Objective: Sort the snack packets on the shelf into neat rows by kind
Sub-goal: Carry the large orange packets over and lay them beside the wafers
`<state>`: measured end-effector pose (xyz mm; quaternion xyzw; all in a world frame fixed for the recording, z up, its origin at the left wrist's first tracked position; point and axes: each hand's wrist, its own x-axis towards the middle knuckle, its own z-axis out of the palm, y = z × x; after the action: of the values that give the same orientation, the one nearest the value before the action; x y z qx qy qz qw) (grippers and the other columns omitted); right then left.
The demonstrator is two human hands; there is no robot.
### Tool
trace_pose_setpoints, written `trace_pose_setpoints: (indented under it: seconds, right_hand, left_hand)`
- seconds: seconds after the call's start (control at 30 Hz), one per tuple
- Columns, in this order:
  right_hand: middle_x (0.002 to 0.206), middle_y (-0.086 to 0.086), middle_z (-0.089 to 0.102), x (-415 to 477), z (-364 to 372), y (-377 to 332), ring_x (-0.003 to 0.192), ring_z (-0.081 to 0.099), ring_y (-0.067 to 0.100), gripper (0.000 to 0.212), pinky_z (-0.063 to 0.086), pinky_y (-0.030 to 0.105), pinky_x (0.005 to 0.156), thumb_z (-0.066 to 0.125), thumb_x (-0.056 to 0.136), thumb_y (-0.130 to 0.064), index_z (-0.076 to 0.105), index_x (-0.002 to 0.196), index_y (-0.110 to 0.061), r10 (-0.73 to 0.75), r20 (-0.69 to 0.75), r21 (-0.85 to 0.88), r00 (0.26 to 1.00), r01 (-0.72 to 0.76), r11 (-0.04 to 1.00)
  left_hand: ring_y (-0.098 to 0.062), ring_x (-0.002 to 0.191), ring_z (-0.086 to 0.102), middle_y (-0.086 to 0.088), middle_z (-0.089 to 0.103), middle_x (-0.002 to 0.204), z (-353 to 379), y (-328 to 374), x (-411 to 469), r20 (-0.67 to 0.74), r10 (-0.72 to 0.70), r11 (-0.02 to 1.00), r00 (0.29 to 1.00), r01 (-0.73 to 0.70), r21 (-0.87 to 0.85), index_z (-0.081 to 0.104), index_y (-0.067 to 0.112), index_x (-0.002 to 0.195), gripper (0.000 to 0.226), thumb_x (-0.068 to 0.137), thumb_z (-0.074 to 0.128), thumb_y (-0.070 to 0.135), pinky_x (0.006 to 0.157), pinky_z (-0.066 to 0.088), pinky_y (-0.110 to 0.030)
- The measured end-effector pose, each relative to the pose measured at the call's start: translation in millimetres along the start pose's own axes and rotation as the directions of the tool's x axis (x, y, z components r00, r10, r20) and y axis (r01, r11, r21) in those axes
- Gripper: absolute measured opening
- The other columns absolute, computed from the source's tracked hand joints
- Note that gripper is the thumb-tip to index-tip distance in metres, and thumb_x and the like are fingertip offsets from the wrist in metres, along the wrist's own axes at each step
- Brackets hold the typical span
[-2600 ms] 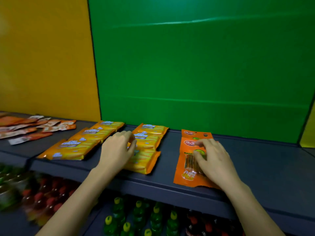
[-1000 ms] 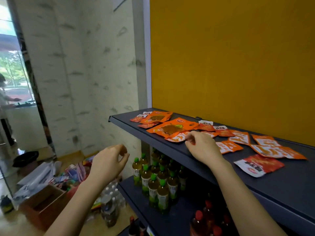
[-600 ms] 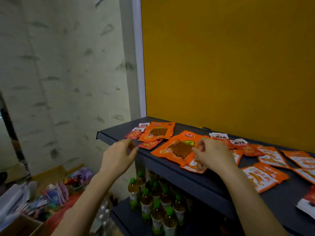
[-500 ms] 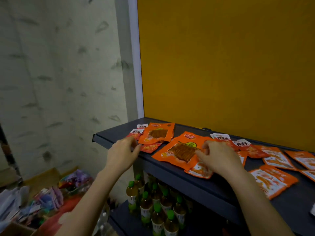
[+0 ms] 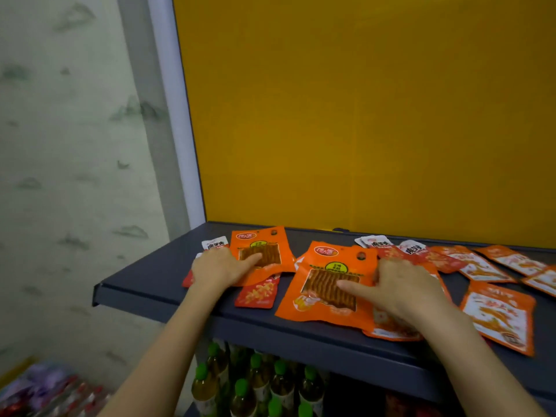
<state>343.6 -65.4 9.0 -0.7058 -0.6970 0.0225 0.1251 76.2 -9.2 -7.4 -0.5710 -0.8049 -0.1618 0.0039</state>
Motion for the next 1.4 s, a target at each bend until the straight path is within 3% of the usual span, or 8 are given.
trace_pose_setpoints:
  seconds: [0.2, 0.43, 0.63, 0.87, 0.97, 1.07, 1.2, 1.4]
  right_hand:
    - [0.133, 0.010, 0.049, 3.7, 7.5, -22.6, 0.121, 0.051, 0.029, 0.104, 0.044, 0.039, 0.092, 0.043, 0.057, -0.089, 0.046, 0.124, -0.010, 0.154, 0.049, -0.107, 0.987, -0.149, 0.983]
    - [0.076, 0.001, 0.059, 13.0, 13.9, -28.7, 0.078, 0.059, 0.021, 0.075, 0.042, 0.032, 0.066, 0.055, 0.052, -0.086, 0.052, 0.070, -0.013, 0.233, 0.130, 0.035, 0.964, -0.239, 0.970]
    - [0.071, 0.000, 0.051, 12.1, 10.1, -36.4, 0.065, 0.048, 0.015, 0.053, 0.032, 0.029, 0.057, 0.071, 0.064, -0.063, 0.051, 0.071, -0.014, 0.260, 0.190, 0.215, 0.947, -0.299, 0.930]
    - [0.110, 0.008, 0.062, 14.6, 9.7, -39.8, 0.105, 0.058, 0.025, 0.042, 0.045, 0.032, 0.082, 0.075, 0.075, -0.037, 0.056, 0.099, -0.009, 0.230, 0.091, 0.401, 0.969, -0.247, 0.882]
    - [0.105, 0.005, 0.059, 12.8, 6.8, -37.3, 0.102, 0.056, 0.022, 0.022, 0.044, 0.033, 0.086, 0.067, 0.084, -0.028, 0.049, 0.081, -0.015, 0.215, 0.013, 0.510, 0.977, -0.191, 0.838]
    - [0.115, 0.007, 0.063, 9.7, 1.7, -23.5, 0.108, 0.058, 0.025, 0.023, 0.046, 0.038, 0.094, 0.064, 0.086, -0.026, 0.054, 0.102, -0.012, 0.255, -0.114, 0.651, 0.960, -0.122, 0.749]
    - [0.113, 0.007, 0.066, -13.1, -18.4, 9.4, 0.103, 0.063, 0.025, 0.016, 0.049, 0.046, 0.095, 0.063, 0.088, -0.021, 0.054, 0.101, -0.024, 0.337, -0.215, 0.795, 0.917, -0.036, 0.605]
    - [0.112, 0.009, 0.066, -83.1, -58.9, 93.9, 0.096, 0.063, 0.024, 0.023, 0.050, 0.036, 0.088, 0.059, 0.089, -0.015, 0.058, 0.112, -0.016, 0.489, -0.226, 0.907, 0.843, -0.001, 0.421]
  left_hand:
    - [-0.028, 0.111, 0.058, -0.010, 0.062, 0.121, -0.7, -2.4, 30.0, 0.182, 0.029, 0.999, 0.983, -0.024, -0.028, 0.058, 0.010, 0.113, 0.089, 0.064, 0.045, 0.084, 0.084, 0.041, -0.032]
    - [-0.029, 0.108, 0.060, -0.011, 0.062, 0.121, -0.5, -5.7, 51.2, 0.308, 0.112, 0.976, 0.945, -0.046, -0.214, 0.055, 0.008, 0.114, 0.084, 0.060, 0.066, 0.071, 0.091, 0.050, -0.038]
    - [-0.031, 0.115, 0.055, -0.014, 0.060, 0.122, -0.6, 0.7, 53.2, 0.231, 0.164, 0.919, 0.959, -0.064, -0.388, 0.055, 0.005, 0.112, 0.067, 0.067, 0.076, 0.049, 0.092, 0.046, -0.037]
    - [-0.025, 0.084, 0.064, -0.011, 0.068, 0.095, 0.5, 0.9, 51.9, 0.195, 0.288, 0.655, 0.937, -0.044, -0.754, 0.065, 0.007, 0.099, 0.036, 0.067, 0.081, 0.010, 0.067, 0.051, -0.030]
    - [-0.026, 0.088, 0.062, -0.014, 0.066, 0.105, -5.4, 4.7, 45.8, 0.108, 0.316, 0.474, 0.943, -0.058, -0.879, 0.059, 0.005, 0.105, 0.034, 0.075, 0.073, 0.003, 0.073, 0.051, -0.033]
    - [-0.027, 0.094, 0.063, -0.012, 0.064, 0.109, -17.5, 15.9, 37.2, 0.029, 0.330, 0.353, 0.943, -0.094, -0.931, 0.057, 0.010, 0.111, 0.032, 0.081, 0.067, 0.004, 0.084, 0.050, -0.038]
    - [-0.014, 0.072, 0.061, -0.009, 0.064, 0.099, -35.1, 42.4, 17.5, 0.001, 0.387, 0.228, 0.922, -0.095, -0.969, 0.060, 0.013, 0.106, 0.023, 0.084, 0.064, 0.007, 0.060, 0.051, -0.023]
    - [-0.006, 0.055, 0.067, 0.000, 0.066, 0.081, -40.3, 125.8, -44.1, 0.012, 0.568, 0.132, 0.823, -0.076, -0.988, 0.062, 0.021, 0.086, 0.014, 0.083, 0.065, 0.007, 0.059, 0.053, -0.023]
